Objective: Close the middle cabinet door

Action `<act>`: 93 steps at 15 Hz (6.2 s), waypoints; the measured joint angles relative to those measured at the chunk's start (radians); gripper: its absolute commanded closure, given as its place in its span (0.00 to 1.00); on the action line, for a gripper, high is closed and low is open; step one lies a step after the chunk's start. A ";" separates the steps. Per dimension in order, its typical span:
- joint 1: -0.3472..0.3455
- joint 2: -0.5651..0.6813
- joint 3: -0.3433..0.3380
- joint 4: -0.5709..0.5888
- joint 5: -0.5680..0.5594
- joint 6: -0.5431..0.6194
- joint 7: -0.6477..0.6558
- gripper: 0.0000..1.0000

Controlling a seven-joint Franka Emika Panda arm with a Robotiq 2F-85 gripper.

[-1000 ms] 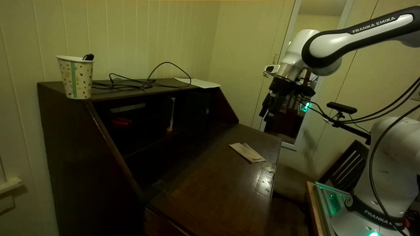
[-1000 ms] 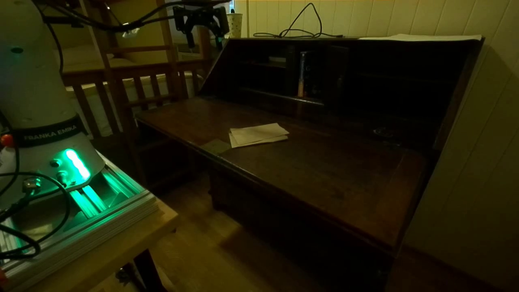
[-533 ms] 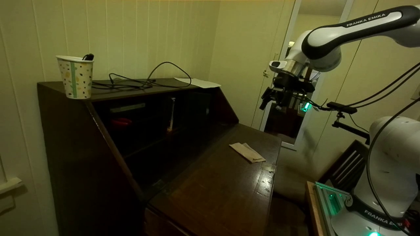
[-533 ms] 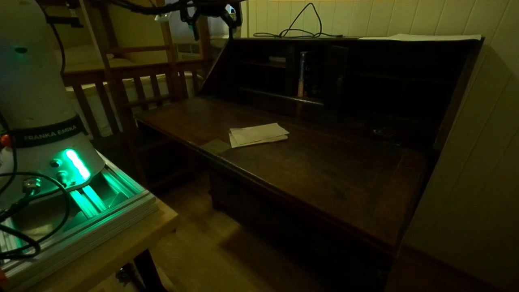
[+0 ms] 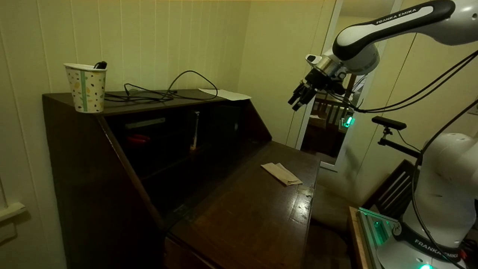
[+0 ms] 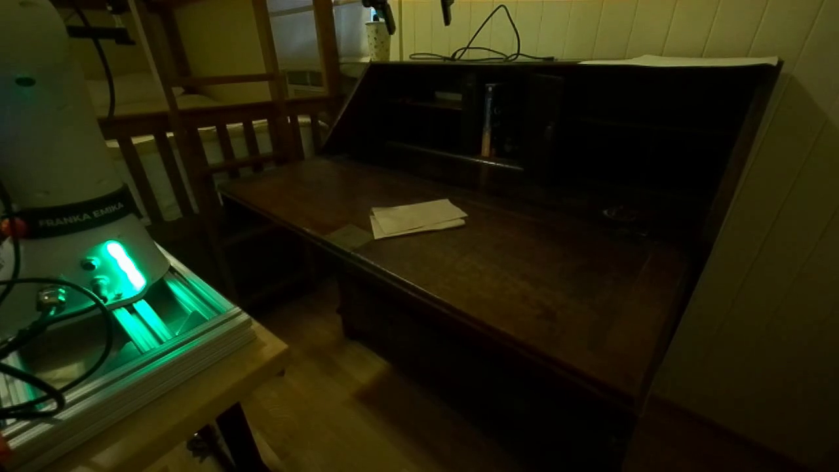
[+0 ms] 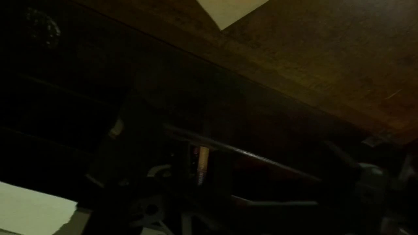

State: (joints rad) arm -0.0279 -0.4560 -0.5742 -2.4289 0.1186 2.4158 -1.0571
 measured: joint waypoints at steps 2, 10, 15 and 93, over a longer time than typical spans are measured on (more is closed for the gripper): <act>-0.013 0.021 0.008 0.000 0.030 0.077 0.036 0.00; -0.062 0.086 0.053 0.005 0.036 0.250 0.142 0.00; -0.065 0.316 0.040 0.125 0.051 0.418 0.242 0.00; -0.425 1.072 0.533 1.074 0.574 -0.519 -0.074 0.00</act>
State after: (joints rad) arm -0.4533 0.6163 -0.0416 -1.3545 0.6927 1.8969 -1.1306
